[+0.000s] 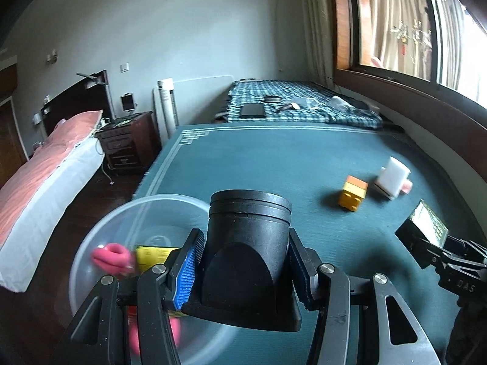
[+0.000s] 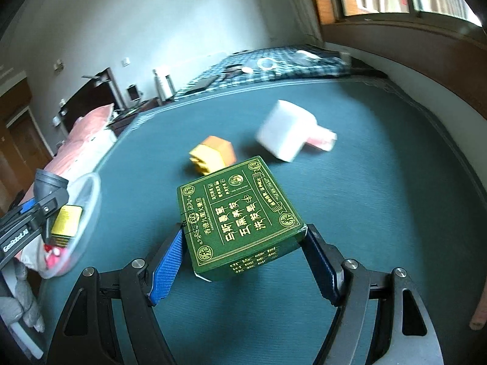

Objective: Organize objects
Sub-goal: 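Carry green box with right tool while left tool carries black nozzle over clear bowl, then open right tool dropping green box into bowl while left tool releases black nozzle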

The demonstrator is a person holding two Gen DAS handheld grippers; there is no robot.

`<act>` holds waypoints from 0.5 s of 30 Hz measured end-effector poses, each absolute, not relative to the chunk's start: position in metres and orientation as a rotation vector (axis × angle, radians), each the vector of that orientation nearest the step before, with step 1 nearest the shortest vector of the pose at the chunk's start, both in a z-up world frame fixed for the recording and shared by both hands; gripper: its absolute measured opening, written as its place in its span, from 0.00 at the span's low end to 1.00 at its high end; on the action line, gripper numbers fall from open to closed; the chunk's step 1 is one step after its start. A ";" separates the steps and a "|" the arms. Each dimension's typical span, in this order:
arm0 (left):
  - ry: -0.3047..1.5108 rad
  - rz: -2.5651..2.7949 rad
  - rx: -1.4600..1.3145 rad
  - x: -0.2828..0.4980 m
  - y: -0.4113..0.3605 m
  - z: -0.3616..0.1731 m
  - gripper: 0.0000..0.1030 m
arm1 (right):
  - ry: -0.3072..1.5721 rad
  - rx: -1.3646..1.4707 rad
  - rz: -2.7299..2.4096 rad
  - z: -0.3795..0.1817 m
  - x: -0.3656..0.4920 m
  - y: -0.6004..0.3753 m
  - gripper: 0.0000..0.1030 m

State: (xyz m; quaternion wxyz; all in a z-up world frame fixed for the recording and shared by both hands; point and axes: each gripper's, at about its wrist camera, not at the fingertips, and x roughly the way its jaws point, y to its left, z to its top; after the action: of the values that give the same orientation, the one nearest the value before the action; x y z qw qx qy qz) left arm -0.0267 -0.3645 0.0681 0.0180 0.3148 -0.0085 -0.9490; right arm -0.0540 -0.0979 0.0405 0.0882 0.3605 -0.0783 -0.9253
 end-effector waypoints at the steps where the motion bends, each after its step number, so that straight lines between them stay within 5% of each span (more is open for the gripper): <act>1: -0.014 -2.943 0.975 -0.028 -0.371 0.069 0.55 | -0.229 1.068 -2.745 0.042 -0.055 -0.104 0.74; 15: 0.102 -2.861 1.017 -0.060 -0.457 0.059 0.55 | -0.128 1.012 -2.630 0.058 -0.068 -0.191 0.74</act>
State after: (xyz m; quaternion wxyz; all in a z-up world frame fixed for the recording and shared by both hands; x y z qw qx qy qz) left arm -0.0603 -0.4566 0.0592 0.0520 0.3343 0.0334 -0.9405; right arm -0.0685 -0.1915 0.0575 0.1598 0.3543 -0.0447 -0.9203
